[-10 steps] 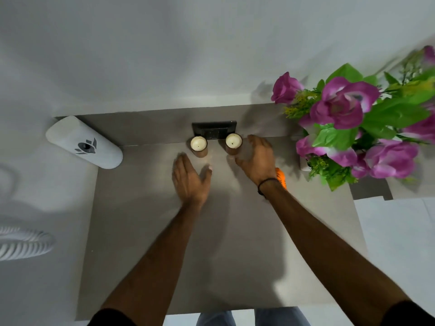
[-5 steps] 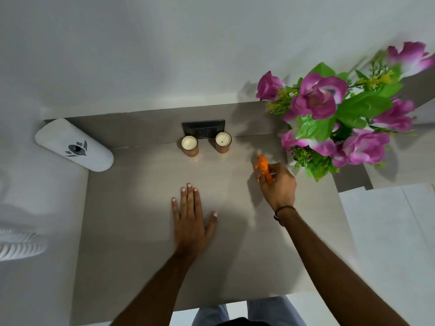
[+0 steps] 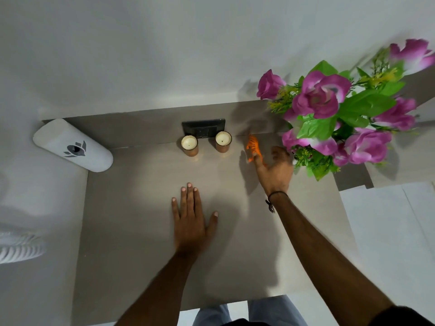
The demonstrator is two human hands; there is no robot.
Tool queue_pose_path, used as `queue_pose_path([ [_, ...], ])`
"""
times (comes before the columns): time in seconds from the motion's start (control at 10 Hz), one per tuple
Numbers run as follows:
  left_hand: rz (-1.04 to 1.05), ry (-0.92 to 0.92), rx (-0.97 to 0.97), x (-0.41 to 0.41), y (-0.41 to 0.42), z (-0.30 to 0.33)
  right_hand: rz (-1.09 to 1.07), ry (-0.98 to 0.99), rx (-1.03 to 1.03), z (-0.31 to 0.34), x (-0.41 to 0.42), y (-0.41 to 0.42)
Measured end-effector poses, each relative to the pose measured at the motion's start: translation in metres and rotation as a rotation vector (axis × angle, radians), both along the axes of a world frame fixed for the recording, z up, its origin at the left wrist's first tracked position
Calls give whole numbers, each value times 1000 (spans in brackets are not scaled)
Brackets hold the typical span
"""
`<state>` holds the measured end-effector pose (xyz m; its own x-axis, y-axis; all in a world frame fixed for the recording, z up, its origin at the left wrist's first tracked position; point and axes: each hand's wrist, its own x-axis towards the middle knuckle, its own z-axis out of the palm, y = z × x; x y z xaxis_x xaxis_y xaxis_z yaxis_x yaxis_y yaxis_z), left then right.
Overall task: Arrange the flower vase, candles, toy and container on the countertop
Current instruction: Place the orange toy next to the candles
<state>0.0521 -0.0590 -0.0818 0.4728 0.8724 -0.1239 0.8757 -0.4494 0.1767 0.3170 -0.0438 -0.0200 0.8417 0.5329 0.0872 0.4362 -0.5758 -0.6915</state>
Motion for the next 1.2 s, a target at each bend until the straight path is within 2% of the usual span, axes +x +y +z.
queue_pose_path([
  [0.1,-4,-21,25,0,0,0,-202,104,110,-9,3,-47],
  [0.2,-6,-3,39,1,0,-1,-375,186,65,-15,19,-85],
  [0.3,4,9,43,0,0,-3,-422,225,54,-11,40,-83],
  [0.5,8,-11,38,0,-1,-4,-329,346,181,-5,70,-51],
  [0.7,9,-19,43,0,0,-4,-341,414,265,-3,92,-46],
  [1.0,-10,-25,44,-1,0,-9,-315,425,55,-10,112,-55],
  [1.1,-17,-42,27,-3,-1,-6,-287,419,-18,2,95,-72],
  [1.2,-19,-100,24,-2,6,10,-318,465,30,20,54,-99],
])
